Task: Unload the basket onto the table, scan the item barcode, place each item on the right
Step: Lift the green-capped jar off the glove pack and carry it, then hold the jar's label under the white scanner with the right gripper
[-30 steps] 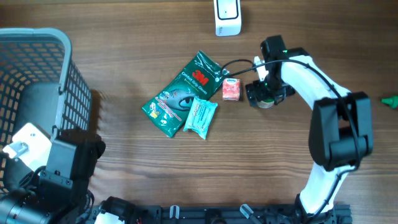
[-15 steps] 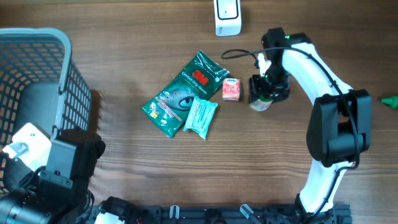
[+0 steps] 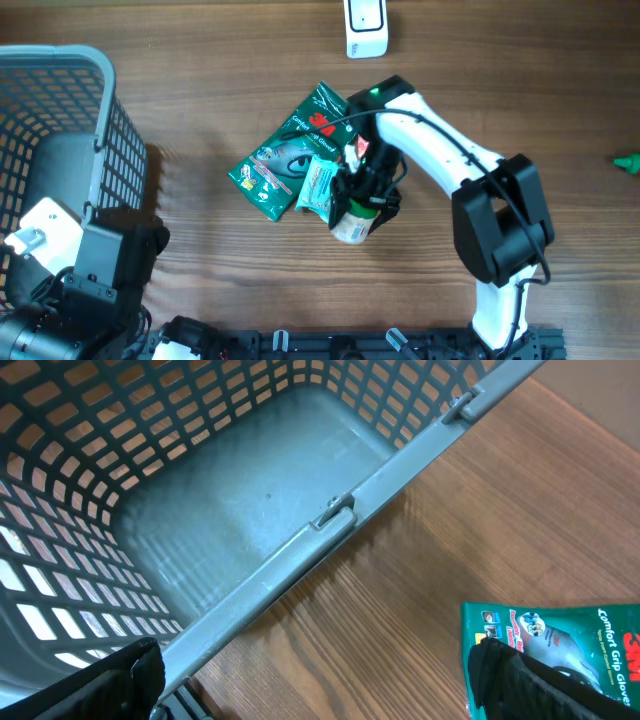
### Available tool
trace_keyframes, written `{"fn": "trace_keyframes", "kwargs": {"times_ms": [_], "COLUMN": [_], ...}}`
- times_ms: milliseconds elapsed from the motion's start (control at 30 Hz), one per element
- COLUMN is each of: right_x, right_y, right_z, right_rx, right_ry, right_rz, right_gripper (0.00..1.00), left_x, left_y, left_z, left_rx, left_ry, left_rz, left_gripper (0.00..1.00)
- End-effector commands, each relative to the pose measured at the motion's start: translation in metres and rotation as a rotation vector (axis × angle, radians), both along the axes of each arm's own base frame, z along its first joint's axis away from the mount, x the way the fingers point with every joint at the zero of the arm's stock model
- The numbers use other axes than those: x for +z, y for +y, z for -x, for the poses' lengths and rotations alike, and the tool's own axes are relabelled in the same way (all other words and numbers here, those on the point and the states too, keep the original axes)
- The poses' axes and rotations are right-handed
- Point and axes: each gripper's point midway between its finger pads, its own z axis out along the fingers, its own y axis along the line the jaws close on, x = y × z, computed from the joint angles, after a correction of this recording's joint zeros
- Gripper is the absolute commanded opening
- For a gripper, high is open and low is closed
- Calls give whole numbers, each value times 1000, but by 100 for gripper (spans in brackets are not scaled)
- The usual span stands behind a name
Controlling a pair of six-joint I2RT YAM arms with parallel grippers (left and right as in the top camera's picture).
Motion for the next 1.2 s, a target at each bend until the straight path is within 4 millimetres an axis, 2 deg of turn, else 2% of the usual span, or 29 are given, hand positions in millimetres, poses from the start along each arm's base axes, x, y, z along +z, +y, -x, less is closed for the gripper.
{"fn": "trace_keyframes", "kwargs": {"times_ms": [0,67,167,233,300,367,400,467,533,567,633,700,767,900,933,1000,1033,1067,1167], "right_x": [6,6,6,6,13,28,34,41,47,52,68,88,99,88,83,83,80,77,72], "right_y": [16,22,26,23,19,14,10,4,6,6,10,19,11,16,13,17,12,5,-11], "right_z": [15,19,14,1,-26,-73,-106,-150,-197,-227,-267,-296,-326,-365,-387,-414,-435,-447,-466], "right_rx": [10,18,1,-10,-63,-128,-143,-155,-172,-176,-103,16,13,-16,-41,-12,-44,-82,-170], "right_ry": [38,40,32,-5,-67,-216,-346,-532,-727,-868,-1102,-1309,-1464,-1595,-1676,-1832,-1945,-2001,-2102], "right_rz": [6,0,-33,-64,-101,-169,-182,-185,-215,-214,-241,-298,-222,-203,-159,-149,-100,-59,-46], "right_gripper": [38,38,37,36,31,30,30,33,34,37,41,41,41,40,40,40,41,43,49], "left_x": [2,2,2,2,2,2,2,2,2,2,2,2,2,2,2,2,2,2,2], "left_y": [3,3,3,3,3,3,3,3,3,3,3,3,3,3,3,3,3,3,3], "left_z": [1,1,1,1,1,1,1,1,1,1,1,1,1,1,1,1,1,1,1], "left_rx": [23,23,23,23,23,23,23,23,23,23,23,23,23,23,23,23,23,23,23], "left_ry": [-14,-14,-14,-14,-14,-14,-14,-14,-14,-14,-14,-14,-14,-14,-14,-14,-14,-14,-14], "left_rz": [-5,-5,-5,-5,-5,-5,-5,-5,-5,-5,-5,-5,-5,-5,-5,-5,-5,-5,-5], "left_gripper": [100,100,100,100,100,100,100,100,100,100,100,100,100,100,100,100,100,100,100]}}
